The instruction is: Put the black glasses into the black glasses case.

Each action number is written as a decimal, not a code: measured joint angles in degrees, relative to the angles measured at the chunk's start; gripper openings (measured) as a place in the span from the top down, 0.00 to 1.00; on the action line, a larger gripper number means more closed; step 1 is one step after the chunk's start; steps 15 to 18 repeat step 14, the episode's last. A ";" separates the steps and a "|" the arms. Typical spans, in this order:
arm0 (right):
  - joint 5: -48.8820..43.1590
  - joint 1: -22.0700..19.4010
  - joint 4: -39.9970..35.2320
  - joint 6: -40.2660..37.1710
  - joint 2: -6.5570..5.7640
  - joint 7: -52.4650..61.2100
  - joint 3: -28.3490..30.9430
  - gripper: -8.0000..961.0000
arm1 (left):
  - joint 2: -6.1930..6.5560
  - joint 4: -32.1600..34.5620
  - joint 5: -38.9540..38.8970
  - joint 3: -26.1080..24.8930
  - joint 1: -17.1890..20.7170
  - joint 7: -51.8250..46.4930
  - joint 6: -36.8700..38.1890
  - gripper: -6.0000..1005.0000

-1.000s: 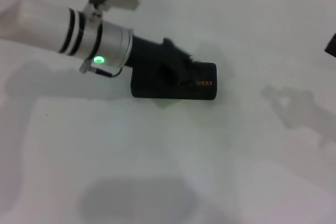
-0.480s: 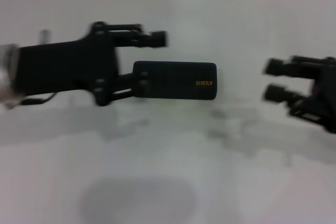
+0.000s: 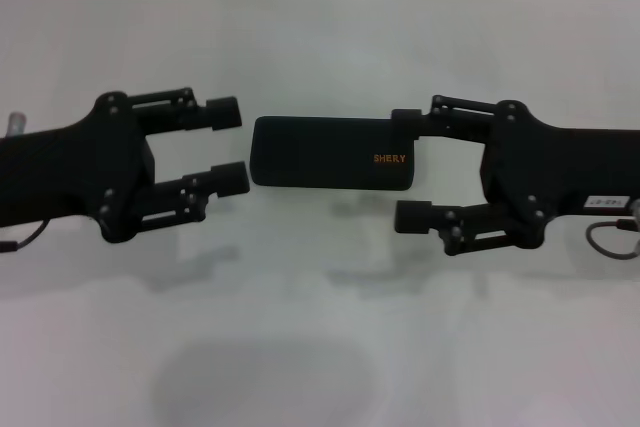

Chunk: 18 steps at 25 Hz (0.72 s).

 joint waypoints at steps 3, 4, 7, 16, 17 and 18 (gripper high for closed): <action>0.16 0.45 0.02 0.97 0.07 0.00 -0.67 0.15 | 0.45 -1.44 1.16 -0.02 -0.07 0.04 0.09 0.39; 0.18 0.49 0.03 1.25 0.10 0.00 -0.75 0.10 | 0.49 -1.72 1.49 -0.03 -0.16 0.04 0.12 0.39; 0.56 0.52 0.07 1.60 0.12 0.00 -0.77 0.10 | 0.52 -2.18 2.00 -0.04 -0.30 0.08 0.18 0.39; 2.53 0.20 0.66 1.80 0.13 -0.07 -1.46 0.10 | 0.27 -2.40 3.45 -0.15 -0.34 0.05 0.24 0.39; 2.53 0.20 0.66 1.80 0.13 -0.07 -1.46 0.10 | 0.27 -2.40 3.45 -0.15 -0.34 0.05 0.24 0.39; 2.53 0.20 0.66 1.80 0.13 -0.07 -1.46 0.10 | 0.27 -2.40 3.45 -0.15 -0.34 0.05 0.24 0.39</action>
